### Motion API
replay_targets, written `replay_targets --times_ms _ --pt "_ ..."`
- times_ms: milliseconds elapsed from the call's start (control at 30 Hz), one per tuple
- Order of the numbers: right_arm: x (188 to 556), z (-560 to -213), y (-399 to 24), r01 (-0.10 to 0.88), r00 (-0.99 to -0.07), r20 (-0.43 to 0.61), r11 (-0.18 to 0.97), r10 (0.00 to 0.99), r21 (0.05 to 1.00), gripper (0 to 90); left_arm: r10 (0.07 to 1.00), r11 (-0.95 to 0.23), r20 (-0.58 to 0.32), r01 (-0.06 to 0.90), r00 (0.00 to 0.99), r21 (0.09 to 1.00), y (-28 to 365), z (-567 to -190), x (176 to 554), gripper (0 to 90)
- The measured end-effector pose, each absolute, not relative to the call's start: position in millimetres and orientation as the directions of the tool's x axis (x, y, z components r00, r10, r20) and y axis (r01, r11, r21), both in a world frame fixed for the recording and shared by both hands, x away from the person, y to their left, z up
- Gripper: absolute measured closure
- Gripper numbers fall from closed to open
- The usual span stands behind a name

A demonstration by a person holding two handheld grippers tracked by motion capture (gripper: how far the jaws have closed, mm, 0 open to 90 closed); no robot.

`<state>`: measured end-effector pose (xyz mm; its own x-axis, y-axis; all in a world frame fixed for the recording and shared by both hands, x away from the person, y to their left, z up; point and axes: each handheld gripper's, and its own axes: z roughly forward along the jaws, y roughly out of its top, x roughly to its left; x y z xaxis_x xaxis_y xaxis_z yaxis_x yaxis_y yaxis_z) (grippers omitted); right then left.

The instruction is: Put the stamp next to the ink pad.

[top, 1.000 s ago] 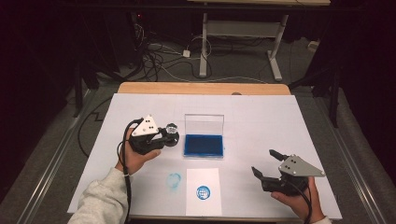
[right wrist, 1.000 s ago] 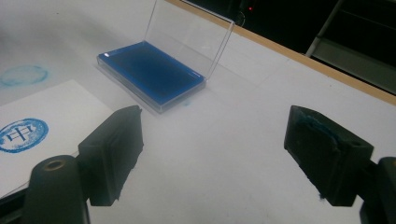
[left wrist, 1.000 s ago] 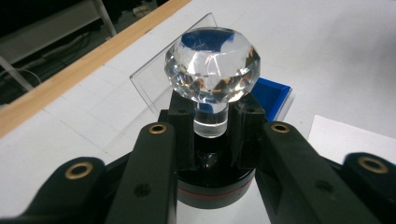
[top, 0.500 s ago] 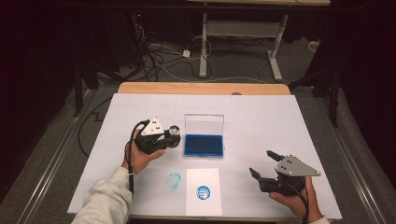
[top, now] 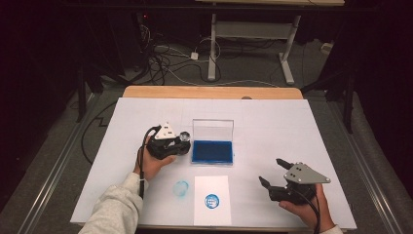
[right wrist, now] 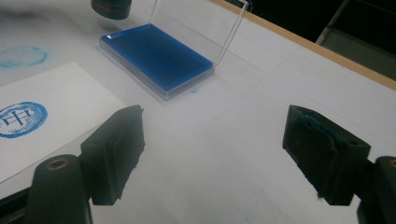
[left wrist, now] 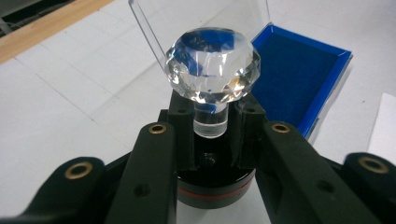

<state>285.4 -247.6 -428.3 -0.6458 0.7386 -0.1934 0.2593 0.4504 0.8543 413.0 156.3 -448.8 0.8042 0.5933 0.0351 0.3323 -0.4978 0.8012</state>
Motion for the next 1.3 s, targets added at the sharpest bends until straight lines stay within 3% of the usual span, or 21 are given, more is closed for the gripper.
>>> replay_targets --times_ms 667,1033,1300 --pt "286.3 -430.9 -246.9 0.266 -0.652 -0.202 0.471 0.731 0.841 21.5 0.599 -0.529 0.016 0.38 0.801 0.759 154.6 -461.7 420.2 70.6" --pt "286.2 -430.9 -246.6 0.262 -0.659 -0.203 0.474 0.724 0.84 21.7 0.61 -0.534 0.013 0.399 0.792 0.745 156.4 -462.1 420.5 65.1" --pt "285.8 -431.1 -245.7 0.262 -0.664 -0.203 0.478 0.72 0.838 21.7 0.638 -0.524 0.01 0.425 0.77 0.738 157.1 -462.8 421.1 55.9"
